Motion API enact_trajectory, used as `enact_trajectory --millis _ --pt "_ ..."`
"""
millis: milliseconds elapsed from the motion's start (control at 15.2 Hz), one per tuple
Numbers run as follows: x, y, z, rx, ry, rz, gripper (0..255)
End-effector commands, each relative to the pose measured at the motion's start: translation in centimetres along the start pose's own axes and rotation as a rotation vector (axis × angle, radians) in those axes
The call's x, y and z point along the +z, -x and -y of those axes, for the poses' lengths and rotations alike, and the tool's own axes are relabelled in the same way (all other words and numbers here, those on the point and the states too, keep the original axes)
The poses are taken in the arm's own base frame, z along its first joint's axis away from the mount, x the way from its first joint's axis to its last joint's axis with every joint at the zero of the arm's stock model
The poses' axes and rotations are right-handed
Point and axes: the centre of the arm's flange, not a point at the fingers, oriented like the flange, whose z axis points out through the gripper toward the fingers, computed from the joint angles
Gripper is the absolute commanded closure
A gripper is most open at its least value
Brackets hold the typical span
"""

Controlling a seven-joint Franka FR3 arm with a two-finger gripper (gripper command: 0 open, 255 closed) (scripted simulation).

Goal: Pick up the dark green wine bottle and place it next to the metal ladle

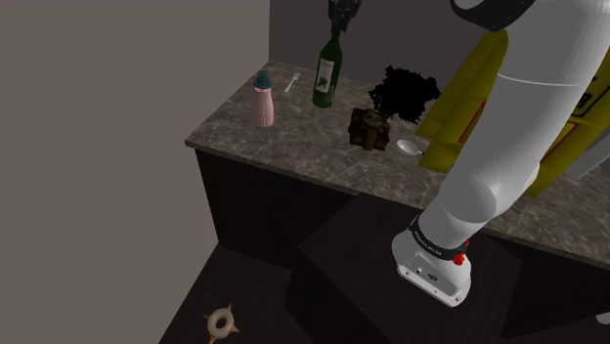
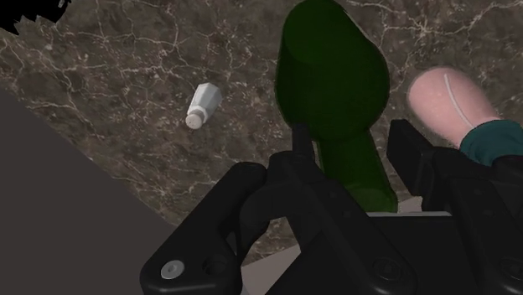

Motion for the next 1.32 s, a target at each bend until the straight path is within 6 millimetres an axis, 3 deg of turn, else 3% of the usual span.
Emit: enact_trajectory --millis 0,1254 --pt "-1.3 1.0 0.0 0.0 0.0 0.0 255" --pt "-15.9 21.4 0.2 0.0 0.0 0.0 255"
